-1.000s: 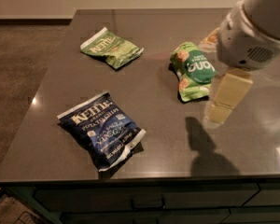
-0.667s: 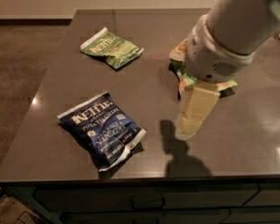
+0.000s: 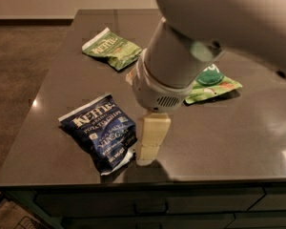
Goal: Move blue chip bag near green rice chip bag
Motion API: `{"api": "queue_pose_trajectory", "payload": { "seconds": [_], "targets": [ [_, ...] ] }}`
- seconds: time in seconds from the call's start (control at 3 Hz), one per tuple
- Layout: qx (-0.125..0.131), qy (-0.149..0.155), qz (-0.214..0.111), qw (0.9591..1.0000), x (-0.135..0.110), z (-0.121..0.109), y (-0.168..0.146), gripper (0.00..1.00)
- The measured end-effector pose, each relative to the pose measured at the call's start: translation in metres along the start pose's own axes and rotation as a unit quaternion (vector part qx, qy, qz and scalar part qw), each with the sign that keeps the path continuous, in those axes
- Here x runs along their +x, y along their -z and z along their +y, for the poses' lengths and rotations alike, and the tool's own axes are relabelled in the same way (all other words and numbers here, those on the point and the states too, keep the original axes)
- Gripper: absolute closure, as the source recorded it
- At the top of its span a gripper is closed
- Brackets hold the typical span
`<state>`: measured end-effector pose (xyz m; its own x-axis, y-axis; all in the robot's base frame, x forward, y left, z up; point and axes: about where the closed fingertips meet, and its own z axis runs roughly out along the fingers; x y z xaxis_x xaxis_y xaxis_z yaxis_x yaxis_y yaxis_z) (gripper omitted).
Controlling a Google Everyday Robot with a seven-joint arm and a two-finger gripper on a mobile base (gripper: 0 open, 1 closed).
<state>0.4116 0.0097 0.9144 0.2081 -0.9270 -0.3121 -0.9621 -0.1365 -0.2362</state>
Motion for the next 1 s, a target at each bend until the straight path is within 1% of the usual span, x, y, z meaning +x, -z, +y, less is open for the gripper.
{"api": "queue_pose_trajectory", "payload": {
  "seconds": [0.33,0.67,1.0],
  "targets": [
    [-0.018,0.022,-0.004,0.9996,-0.021,0.0,-0.028,0.0],
    [-0.033,0.025,-0.004,0.9992,-0.028,-0.005,-0.052,0.0],
    [-0.042,0.024,0.004,0.9988,-0.027,-0.008,-0.07,0.0]
  ]
}}
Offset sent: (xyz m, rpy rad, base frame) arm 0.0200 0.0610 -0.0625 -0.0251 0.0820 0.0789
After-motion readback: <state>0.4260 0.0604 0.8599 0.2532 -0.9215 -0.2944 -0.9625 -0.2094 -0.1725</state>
